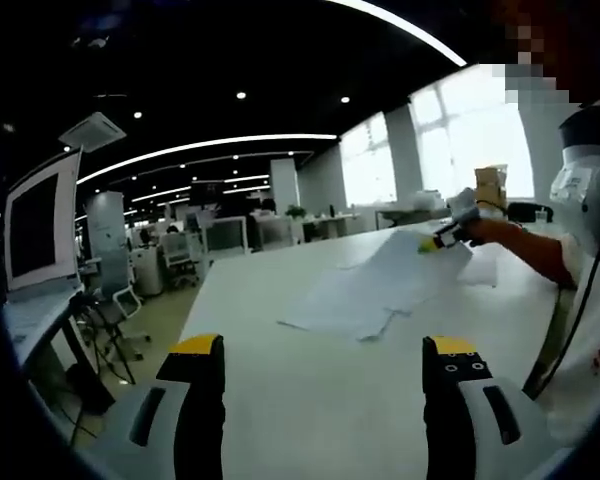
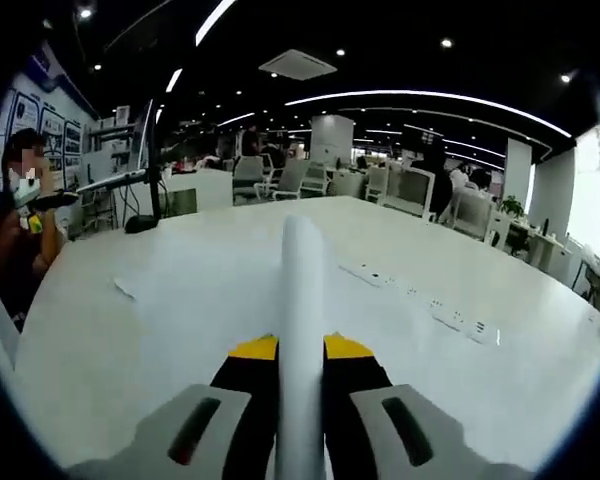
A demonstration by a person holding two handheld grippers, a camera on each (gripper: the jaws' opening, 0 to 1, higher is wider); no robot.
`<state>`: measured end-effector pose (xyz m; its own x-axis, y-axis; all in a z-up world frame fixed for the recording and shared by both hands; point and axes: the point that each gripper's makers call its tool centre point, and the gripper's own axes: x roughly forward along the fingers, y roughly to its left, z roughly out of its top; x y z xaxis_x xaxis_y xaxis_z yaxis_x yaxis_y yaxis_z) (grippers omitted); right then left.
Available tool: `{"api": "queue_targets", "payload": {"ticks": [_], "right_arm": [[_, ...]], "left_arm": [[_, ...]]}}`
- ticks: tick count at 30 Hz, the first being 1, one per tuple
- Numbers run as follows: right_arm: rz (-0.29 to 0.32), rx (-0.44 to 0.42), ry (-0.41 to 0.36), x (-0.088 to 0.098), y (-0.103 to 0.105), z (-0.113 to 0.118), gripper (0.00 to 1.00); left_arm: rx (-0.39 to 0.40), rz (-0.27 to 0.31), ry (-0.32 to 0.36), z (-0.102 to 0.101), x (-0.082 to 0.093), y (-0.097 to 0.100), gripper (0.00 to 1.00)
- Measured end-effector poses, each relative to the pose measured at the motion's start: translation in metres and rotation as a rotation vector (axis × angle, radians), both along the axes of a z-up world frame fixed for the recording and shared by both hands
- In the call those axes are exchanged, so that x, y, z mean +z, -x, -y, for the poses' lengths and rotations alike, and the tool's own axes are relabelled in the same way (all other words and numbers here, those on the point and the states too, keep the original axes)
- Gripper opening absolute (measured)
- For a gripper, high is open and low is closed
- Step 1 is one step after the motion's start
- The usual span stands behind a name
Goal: Organize the stack of printing papers by aligning and flattening the scattered papers on the table
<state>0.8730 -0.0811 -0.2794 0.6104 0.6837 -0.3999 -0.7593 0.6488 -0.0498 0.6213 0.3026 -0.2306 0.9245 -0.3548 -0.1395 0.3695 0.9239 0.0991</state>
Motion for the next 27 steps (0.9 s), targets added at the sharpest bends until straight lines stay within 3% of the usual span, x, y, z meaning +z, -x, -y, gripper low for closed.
{"api": "queue_targets", "payload": {"ticks": [3, 7, 10, 14, 15, 18, 27], "right_arm": [[-0.033, 0.008, -0.102, 0.021, -0.005, -0.003, 0.07], [-0.082, 0.038, -0.162, 0.041, -0.004, -0.011, 0.03], [-0.076, 0.061, -0.242, 0.056, -0.002, -0.02, 0.01], [-0.065, 0.074, -0.284, 0.062, -0.001, -0.025, 0.01], [-0.1, 0.085, -0.345, 0.065, 0.002, -0.028, 0.01], [-0.13, 0.095, -0.449, 0.073, 0.001, -0.03, 0.0], [-0.122, 0.094, -0.54, 0.088, -0.008, -0.031, 0.0]], "left_arm": [[-0.004, -0.003, 0.001, 0.004, 0.002, -0.002, 0.84], [-0.014, -0.009, -0.004, 0.011, 0.004, -0.004, 0.84], [-0.022, -0.013, -0.005, 0.017, 0.005, -0.007, 0.84], [-0.032, -0.005, 0.002, 0.026, 0.008, -0.009, 0.84], [-0.032, -0.003, 0.006, 0.027, 0.008, -0.01, 0.84], [-0.031, 0.008, 0.03, 0.031, 0.009, -0.016, 0.84], [-0.06, 0.018, 0.05, 0.05, 0.012, -0.035, 0.84]]}}
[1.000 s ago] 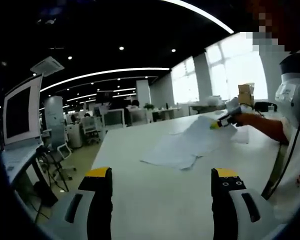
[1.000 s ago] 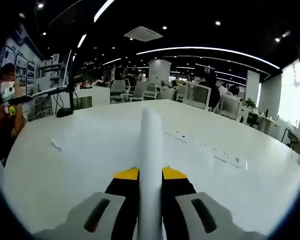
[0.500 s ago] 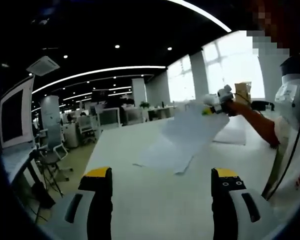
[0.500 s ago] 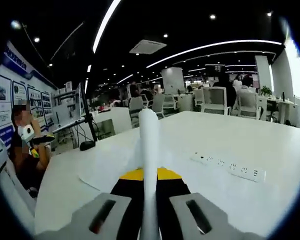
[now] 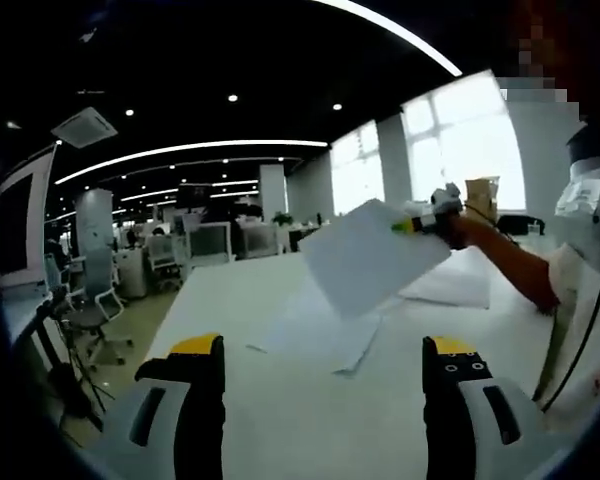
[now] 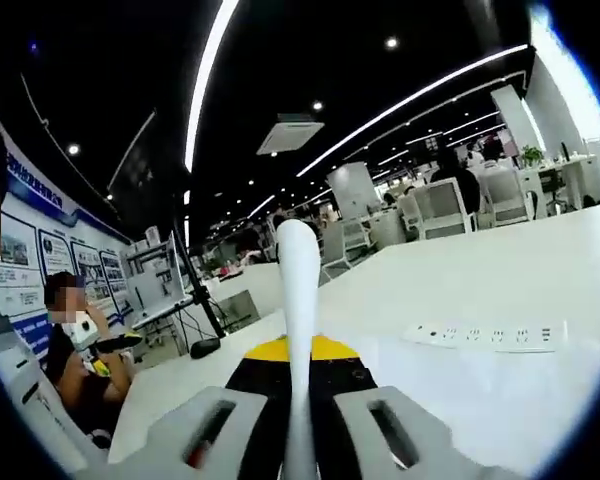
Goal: Organize the stack of printing papers by aligning and flattening the scattered papers on the table
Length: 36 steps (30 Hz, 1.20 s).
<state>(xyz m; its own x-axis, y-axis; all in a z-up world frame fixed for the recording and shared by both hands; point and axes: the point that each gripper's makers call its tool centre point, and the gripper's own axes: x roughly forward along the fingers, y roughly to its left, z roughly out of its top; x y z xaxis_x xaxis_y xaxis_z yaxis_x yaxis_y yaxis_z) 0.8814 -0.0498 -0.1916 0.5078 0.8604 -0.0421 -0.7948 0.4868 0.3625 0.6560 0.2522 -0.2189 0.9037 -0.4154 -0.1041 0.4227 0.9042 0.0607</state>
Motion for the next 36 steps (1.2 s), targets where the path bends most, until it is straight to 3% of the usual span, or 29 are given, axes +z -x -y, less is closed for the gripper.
{"api": "queue_targets", "payload": {"ticks": [4, 7, 12, 17, 36], "right_arm": [[-0.012, 0.001, -0.042, 0.003, -0.002, 0.002, 0.0], [-0.04, 0.024, -0.141, 0.014, -0.001, 0.002, 0.0], [-0.038, 0.027, -0.158, 0.016, 0.0, 0.002, 0.0], [-0.048, 0.046, -0.233, 0.026, -0.001, 0.003, 0.0], [-0.045, 0.09, -0.324, 0.04, 0.007, 0.003, 0.0]], "left_arm": [[-0.008, 0.001, 0.006, 0.007, 0.0, -0.005, 0.84], [-0.018, 0.002, 0.014, 0.014, 0.0, -0.011, 0.84], [-0.037, 0.001, 0.012, 0.025, 0.0, -0.021, 0.84], [-0.052, 0.021, 0.032, 0.036, 0.005, -0.03, 0.84], [-0.08, 0.049, 0.115, 0.051, 0.009, -0.056, 0.84]]}}
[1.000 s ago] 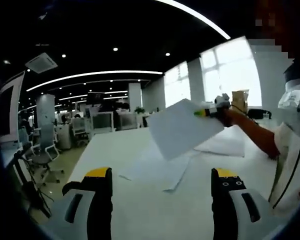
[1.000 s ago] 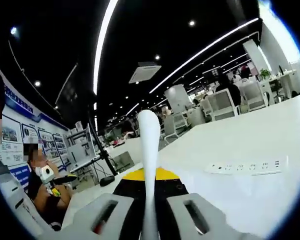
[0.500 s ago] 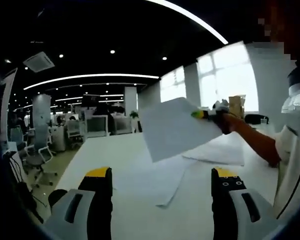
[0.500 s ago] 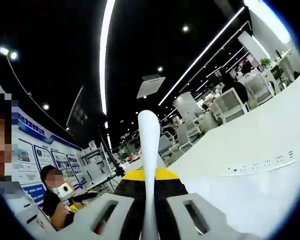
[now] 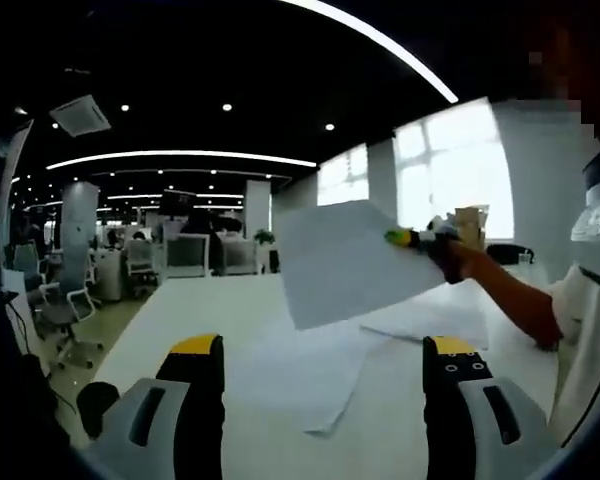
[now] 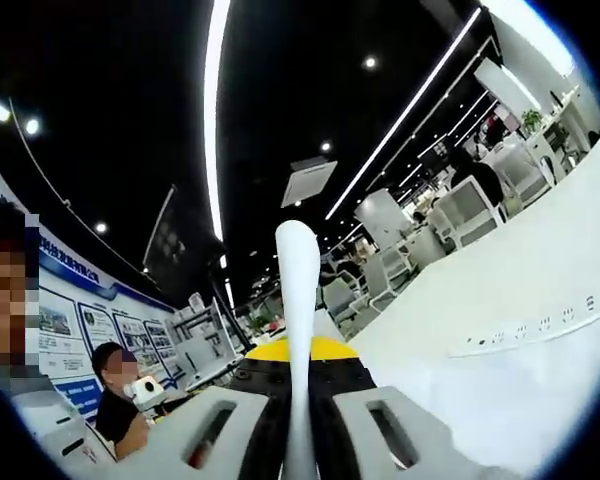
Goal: Organize the stack of printing papers by aligning and flattening the scattered papers on the table
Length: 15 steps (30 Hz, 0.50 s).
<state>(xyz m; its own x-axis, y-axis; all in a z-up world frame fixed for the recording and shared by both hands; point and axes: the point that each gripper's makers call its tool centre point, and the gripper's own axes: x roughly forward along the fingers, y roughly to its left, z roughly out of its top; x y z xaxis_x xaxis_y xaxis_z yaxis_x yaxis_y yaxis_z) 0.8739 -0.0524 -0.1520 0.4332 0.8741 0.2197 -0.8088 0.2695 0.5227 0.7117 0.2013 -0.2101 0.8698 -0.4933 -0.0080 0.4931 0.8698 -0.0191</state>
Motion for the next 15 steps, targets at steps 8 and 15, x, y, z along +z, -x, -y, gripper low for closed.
{"api": "queue_targets", "payload": {"ticks": [8, 15], "right_arm": [[0.015, 0.021, -0.041, 0.011, 0.009, 0.0, 0.0], [0.042, 0.023, -0.054, 0.02, 0.014, 0.006, 0.0]], "left_arm": [[0.006, 0.018, 0.019, 0.007, 0.007, -0.013, 0.84], [-0.026, 0.05, 0.009, 0.022, 0.023, -0.024, 0.84]]}}
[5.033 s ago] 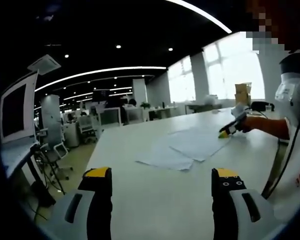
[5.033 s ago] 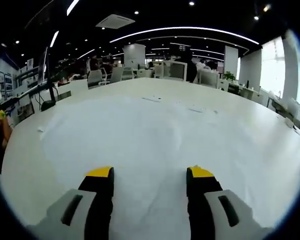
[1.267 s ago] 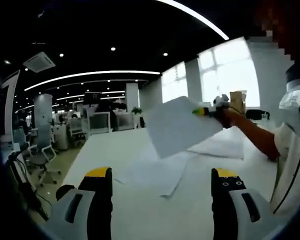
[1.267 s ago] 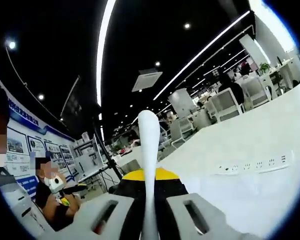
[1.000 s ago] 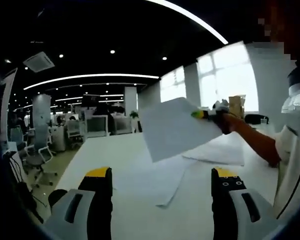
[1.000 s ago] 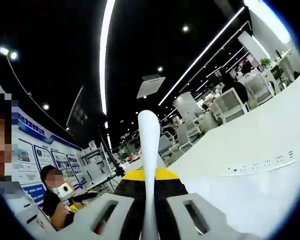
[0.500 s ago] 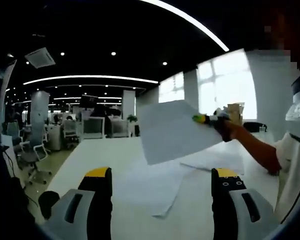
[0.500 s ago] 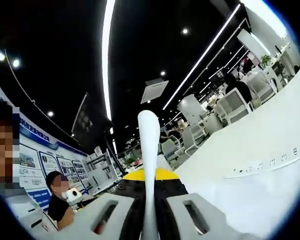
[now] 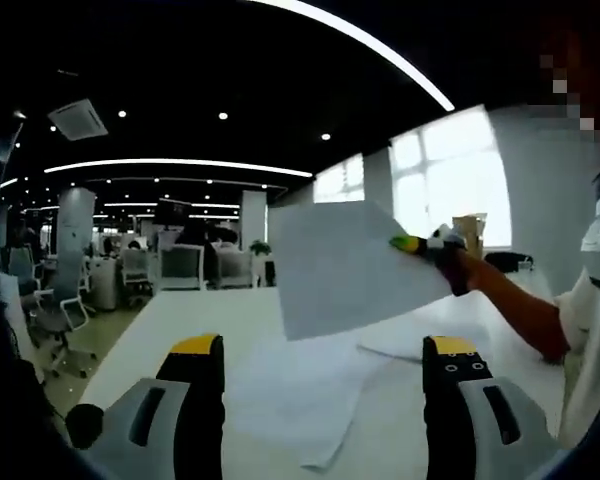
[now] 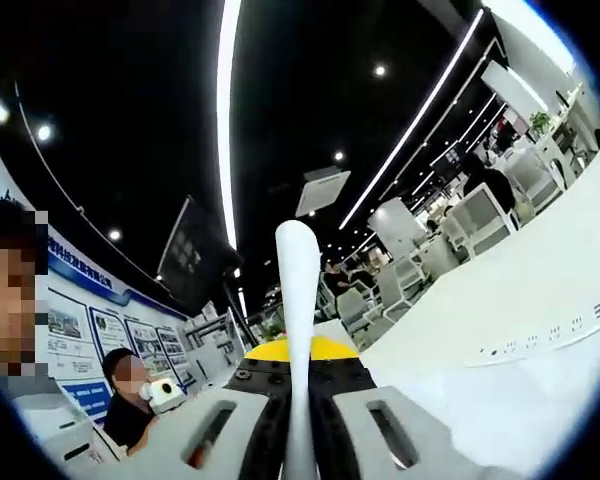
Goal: Organize the stack of printing papers by aligning and flattening the scattered papers on the table
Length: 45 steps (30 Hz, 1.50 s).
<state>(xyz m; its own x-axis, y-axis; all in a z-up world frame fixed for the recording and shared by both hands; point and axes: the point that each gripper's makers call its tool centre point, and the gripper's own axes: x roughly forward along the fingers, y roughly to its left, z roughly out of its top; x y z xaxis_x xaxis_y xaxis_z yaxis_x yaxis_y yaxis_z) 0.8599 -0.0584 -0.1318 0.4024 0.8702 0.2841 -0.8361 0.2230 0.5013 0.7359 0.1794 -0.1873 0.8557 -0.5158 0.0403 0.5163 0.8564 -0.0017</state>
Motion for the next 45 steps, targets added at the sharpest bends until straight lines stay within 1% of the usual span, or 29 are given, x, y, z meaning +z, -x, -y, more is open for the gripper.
{"api": "queue_targets", "payload": {"ticks": [5, 7, 10, 13, 21, 27, 34, 36, 40, 45], "right_arm": [[0.017, -0.009, -0.017, 0.007, 0.001, 0.009, 0.0], [0.023, -0.012, -0.026, 0.011, 0.002, 0.012, 0.0], [0.033, -0.017, -0.036, 0.015, 0.003, 0.017, 0.0], [0.043, -0.018, -0.05, 0.02, 0.004, 0.019, 0.0], [0.032, -0.019, -0.049, 0.017, -0.004, 0.019, 0.0], [0.036, -0.019, -0.049, 0.017, -0.002, 0.016, 0.0], [0.042, -0.034, -0.061, 0.023, 0.002, 0.016, 0.0], [0.049, -0.045, -0.059, 0.024, 0.001, 0.017, 0.0], [0.051, -0.042, -0.065, 0.026, 0.002, 0.017, 0.0], [0.053, -0.042, -0.077, 0.028, 0.001, 0.018, 0.0]], "left_arm": [[-0.02, 0.016, -0.022, 0.011, 0.009, -0.008, 0.84], [-0.022, 0.027, -0.016, 0.012, 0.013, -0.011, 0.84], [-0.029, 0.029, -0.005, 0.014, 0.015, -0.016, 0.84], [-0.024, 0.023, -0.008, 0.015, 0.013, -0.021, 0.84], [-0.044, 0.003, -0.005, 0.02, 0.006, -0.032, 0.84], [-0.055, -0.003, -0.003, 0.019, 0.006, -0.036, 0.84], [-0.062, 0.008, -0.012, 0.017, 0.013, -0.043, 0.84], [-0.063, 0.014, -0.002, 0.018, 0.015, -0.046, 0.84], [-0.07, 0.021, 0.01, 0.019, 0.019, -0.052, 0.84], [-0.084, 0.034, 0.032, 0.024, 0.025, -0.066, 0.84]]}}
